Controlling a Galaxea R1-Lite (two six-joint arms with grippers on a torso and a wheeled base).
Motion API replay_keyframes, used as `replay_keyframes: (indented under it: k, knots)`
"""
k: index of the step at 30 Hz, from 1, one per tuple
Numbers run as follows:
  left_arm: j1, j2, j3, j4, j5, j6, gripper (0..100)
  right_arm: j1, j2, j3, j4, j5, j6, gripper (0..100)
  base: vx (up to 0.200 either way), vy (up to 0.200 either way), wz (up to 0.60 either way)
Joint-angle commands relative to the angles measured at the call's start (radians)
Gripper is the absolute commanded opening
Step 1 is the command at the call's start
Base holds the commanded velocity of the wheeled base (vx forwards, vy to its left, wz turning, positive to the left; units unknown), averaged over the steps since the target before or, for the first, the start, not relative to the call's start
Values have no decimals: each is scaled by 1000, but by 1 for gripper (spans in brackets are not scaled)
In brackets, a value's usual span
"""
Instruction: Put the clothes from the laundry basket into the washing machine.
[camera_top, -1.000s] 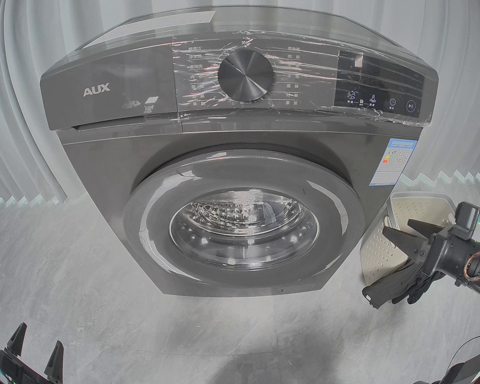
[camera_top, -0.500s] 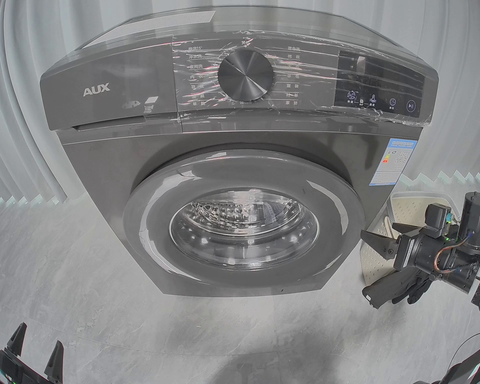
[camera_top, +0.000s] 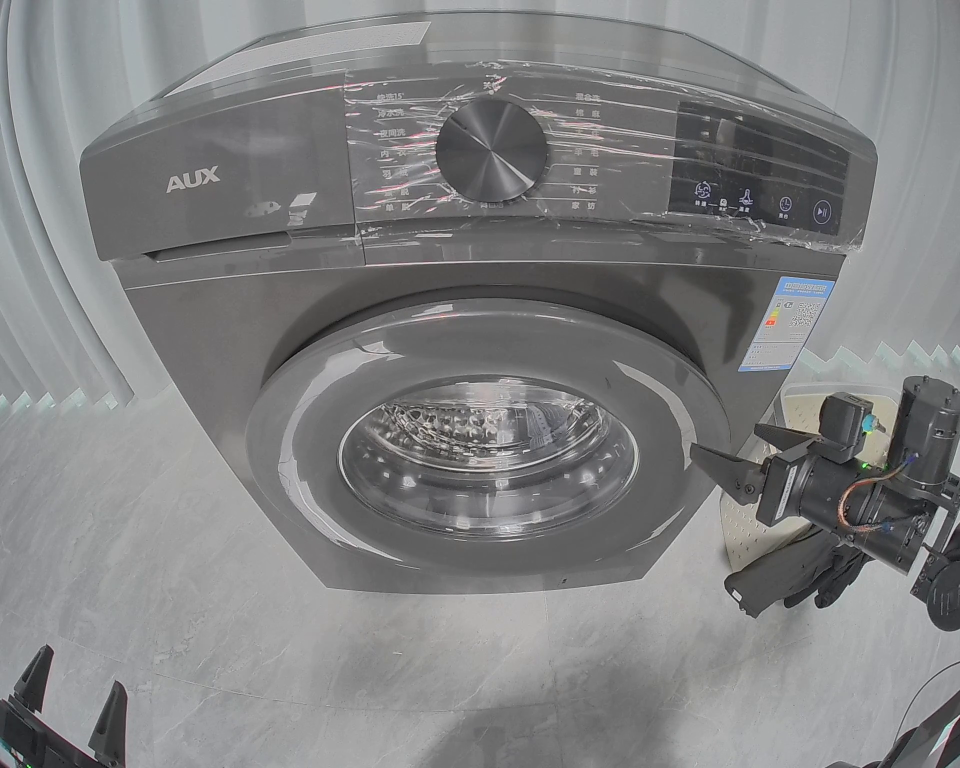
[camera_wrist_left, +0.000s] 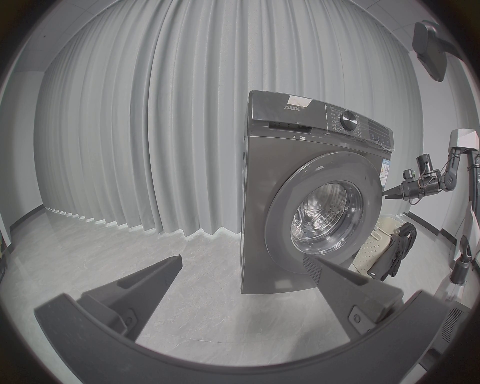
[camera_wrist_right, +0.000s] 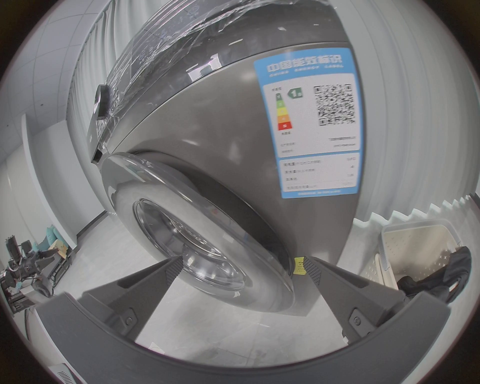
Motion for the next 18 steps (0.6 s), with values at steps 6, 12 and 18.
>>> replay_keyframes:
  k: [6,12,18]
  knots:
    - [-2,-16,18,0,0,-1,100,19,97,-18,-17,9,-1,100,0,0,0]
    - [-2,-16,18,0,0,-1,100,33,83,21,-13,12,-1,100,0,0,0]
    - [-2,-16,18,0,0,-1,100,35,3,93,-6,58,-12,100,0,0,0]
